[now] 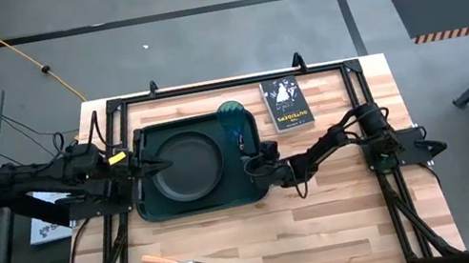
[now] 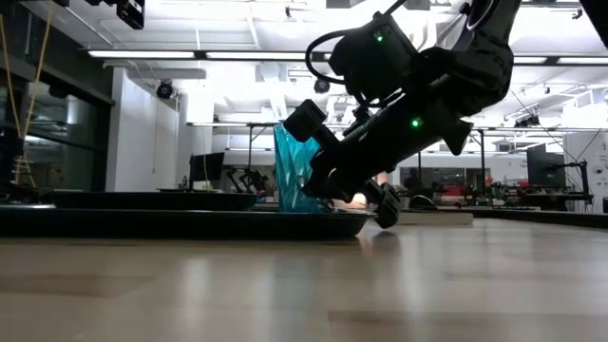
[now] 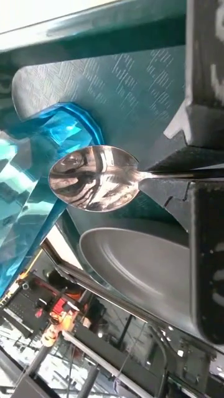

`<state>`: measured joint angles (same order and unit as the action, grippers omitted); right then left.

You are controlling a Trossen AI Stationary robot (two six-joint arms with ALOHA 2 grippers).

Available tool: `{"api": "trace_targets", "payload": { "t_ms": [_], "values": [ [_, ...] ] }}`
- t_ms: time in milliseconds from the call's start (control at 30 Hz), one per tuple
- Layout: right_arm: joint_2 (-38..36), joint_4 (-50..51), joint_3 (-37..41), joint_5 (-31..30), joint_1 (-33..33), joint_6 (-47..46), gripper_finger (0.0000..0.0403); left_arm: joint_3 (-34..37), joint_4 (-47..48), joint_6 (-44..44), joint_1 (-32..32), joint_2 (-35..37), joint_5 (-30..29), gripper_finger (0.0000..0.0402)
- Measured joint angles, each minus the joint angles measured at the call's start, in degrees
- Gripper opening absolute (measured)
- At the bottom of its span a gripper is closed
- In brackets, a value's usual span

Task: Pick and place plate/cup/fork/spoon on tray
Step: Put the black spoon on the right of the black tray

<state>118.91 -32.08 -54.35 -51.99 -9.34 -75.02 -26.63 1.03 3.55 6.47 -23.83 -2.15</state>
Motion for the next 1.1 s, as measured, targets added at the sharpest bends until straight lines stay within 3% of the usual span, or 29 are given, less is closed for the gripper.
{"api": "trace_targets", "payload": {
  "t_ms": [367,1100],
  "values": [
    [-0.1,1.5,-0.1,2.1,0.0,-0.7,0.0006,0.0,0.0,0.1,0.0,0.0,0.0,0.0000],
    [-0.2,10.1,-0.2,-1.1,0.0,-3.4,0.0002,0.0,-0.4,0.1,0.0,0.0,0.0,0.0000]
  ]
}}
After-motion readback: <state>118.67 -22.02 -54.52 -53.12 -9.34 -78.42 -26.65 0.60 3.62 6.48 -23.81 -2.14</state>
